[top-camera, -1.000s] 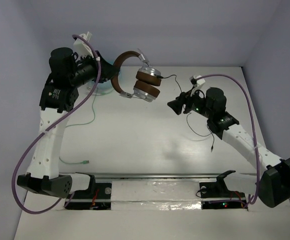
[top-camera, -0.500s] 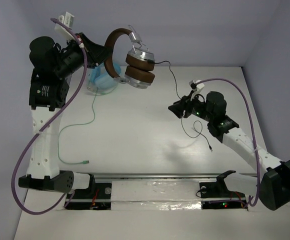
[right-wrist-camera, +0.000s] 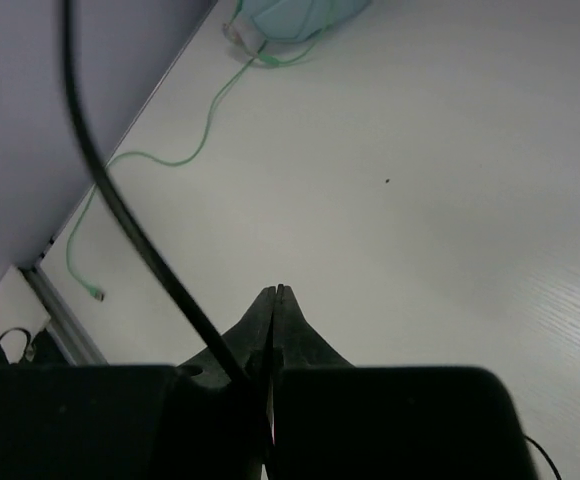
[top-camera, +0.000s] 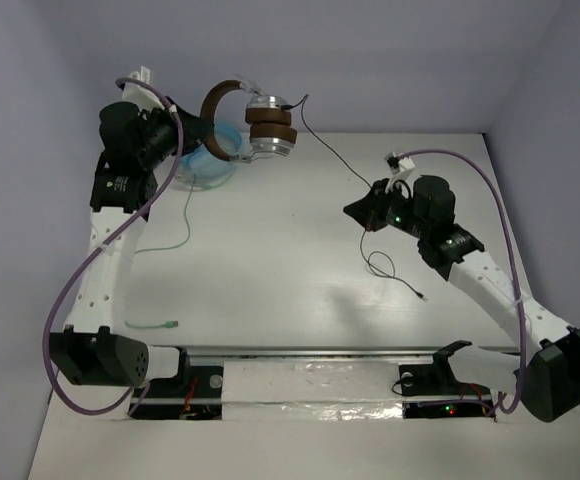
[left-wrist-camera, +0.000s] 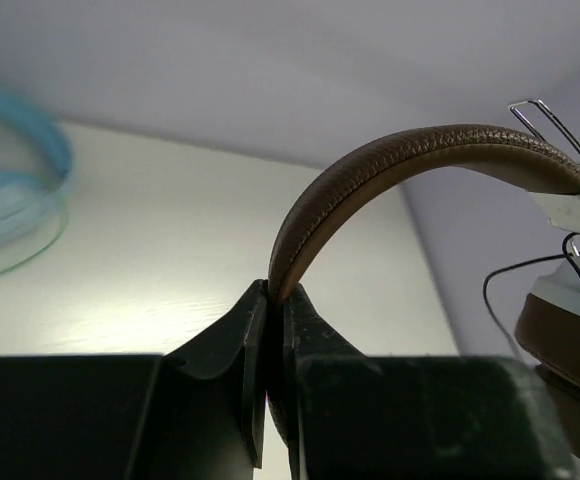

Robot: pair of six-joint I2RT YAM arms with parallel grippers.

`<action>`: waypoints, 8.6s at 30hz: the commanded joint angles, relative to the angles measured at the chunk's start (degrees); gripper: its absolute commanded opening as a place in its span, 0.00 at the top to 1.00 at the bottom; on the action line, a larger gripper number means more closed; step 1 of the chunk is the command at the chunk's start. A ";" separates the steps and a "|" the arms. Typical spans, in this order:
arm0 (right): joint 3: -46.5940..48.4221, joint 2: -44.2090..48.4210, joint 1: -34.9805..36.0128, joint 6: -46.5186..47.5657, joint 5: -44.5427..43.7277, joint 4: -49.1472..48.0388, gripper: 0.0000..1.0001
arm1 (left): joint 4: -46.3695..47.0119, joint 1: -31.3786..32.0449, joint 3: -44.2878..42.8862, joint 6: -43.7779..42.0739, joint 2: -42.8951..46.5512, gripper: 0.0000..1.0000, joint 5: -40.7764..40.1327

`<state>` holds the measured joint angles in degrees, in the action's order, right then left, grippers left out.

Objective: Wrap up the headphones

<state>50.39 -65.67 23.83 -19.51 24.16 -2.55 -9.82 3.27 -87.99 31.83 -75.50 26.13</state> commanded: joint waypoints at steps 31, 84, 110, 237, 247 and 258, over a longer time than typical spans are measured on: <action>68.34 -29.42 10.18 23.90 -22.28 37.00 1.00 | -1.78 18.27 33.22 -18.74 2.46 1.00 -0.98; 20.46 -11.16 8.68 9.79 -27.76 8.80 1.00 | 27.56 11.07 34.81 6.20 8.97 1.00 29.06; -6.62 -3.23 13.33 -15.47 -28.29 -26.73 1.00 | 40.16 21.33 43.34 33.13 16.88 1.00 -23.29; -21.82 -6.05 17.91 -17.49 -4.65 -31.11 0.69 | 20.63 19.50 25.40 4.64 17.85 1.00 -20.23; -25.34 -9.12 18.44 -18.37 3.42 -34.63 0.71 | 24.50 18.18 24.80 4.29 15.83 1.00 -33.06; -24.82 -7.02 23.00 -19.78 3.88 -29.38 1.00 | 30.12 18.18 31.10 3.85 14.51 1.00 -45.11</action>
<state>24.25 -74.52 44.73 -39.44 27.09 -32.10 11.33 21.65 -59.16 33.50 -61.32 -14.00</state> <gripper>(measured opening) 0.024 0.036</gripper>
